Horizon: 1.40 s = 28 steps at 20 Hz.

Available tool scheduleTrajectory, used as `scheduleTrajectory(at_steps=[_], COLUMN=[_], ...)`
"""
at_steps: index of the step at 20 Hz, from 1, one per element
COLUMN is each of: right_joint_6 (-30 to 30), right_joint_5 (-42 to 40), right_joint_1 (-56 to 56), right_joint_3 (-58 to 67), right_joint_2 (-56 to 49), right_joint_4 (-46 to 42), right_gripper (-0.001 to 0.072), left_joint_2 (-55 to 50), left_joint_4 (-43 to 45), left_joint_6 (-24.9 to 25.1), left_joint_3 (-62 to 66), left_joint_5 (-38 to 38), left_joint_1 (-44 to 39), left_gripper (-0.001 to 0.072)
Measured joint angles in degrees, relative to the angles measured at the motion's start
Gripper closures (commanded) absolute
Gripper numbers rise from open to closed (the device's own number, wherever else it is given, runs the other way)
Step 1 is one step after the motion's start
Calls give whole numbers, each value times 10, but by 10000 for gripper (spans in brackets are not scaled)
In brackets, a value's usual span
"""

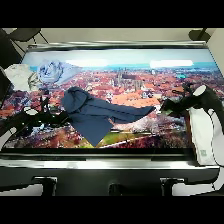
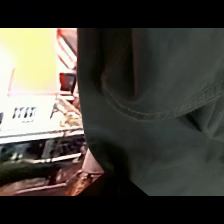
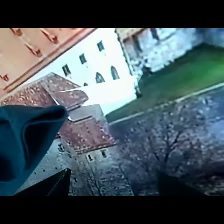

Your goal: Fold the shirts.

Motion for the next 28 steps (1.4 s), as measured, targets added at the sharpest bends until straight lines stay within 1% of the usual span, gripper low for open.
scheduleTrajectory(at_steps=[1,3,7,11,13,19,20,21,22,26,28], right_joint_6=[-10,-24,-28,-28,-28,-45,-47,-50,-49,-49,-49], right_joint_5=[-16,-54,-115,-143,-151,-167,-171,-172,-172,-152,-153], right_joint_1=[11,38,84,100,103,105,105,106,106,106,106], right_joint_3=[0,0,0,0,0,1,1,2,0,8,21], right_joint_2=[-2,-6,-17,-25,-30,-44,-48,-52,-56,-58,-32], right_joint_4=[0,-4,-59,-83,-82,-12,0,13,30,56,61], right_gripper=[98,146,149,167,173,176,266,556,668,671,671], left_joint_2=[0,1,8,15,19,23,23,24,24,31,55], left_joint_4=[0,-2,-2,-3,-3,-3,-3,-3,-3,-2,-2], left_joint_6=[0,0,-1,-1,-1,-2,-1,-2,-2,4,15], left_joint_3=[0,0,0,0,0,0,0,0,0,9,33], left_joint_5=[0,-4,-11,-14,-14,-15,-15,-15,-15,-29,-37], left_joint_1=[0,0,-1,-1,-1,-1,-1,-1,-1,-1,-1], left_gripper=[670,670,670,670,670,670,670,670,670,673,673])
